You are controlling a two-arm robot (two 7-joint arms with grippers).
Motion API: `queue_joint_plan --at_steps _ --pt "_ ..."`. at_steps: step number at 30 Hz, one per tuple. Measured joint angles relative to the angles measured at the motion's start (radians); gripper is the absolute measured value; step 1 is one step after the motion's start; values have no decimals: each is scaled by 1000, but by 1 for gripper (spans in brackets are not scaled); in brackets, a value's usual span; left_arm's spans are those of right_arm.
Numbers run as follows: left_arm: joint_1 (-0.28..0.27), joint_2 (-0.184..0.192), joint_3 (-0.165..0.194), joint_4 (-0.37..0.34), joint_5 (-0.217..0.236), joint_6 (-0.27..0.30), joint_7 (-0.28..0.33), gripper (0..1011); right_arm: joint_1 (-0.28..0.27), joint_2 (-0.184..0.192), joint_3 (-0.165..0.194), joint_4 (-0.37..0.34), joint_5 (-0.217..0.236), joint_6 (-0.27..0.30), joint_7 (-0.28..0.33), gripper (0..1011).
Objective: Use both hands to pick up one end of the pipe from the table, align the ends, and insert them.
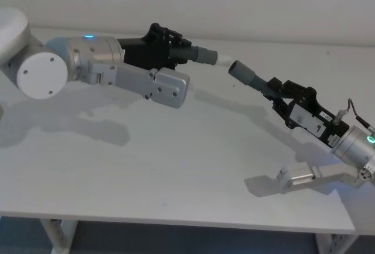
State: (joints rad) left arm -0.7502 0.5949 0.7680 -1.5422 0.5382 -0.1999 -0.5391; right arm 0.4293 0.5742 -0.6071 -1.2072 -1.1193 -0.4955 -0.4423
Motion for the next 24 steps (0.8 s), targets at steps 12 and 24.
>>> queue_joint_plan --at_steps 12,24 --pt "0 0 0 0 0 0 0 327 1 2 1 5 15 -3 18 315" --pt "0 0 0 0 0 0 0 327 3 20 -2 1 25 0 44 315"
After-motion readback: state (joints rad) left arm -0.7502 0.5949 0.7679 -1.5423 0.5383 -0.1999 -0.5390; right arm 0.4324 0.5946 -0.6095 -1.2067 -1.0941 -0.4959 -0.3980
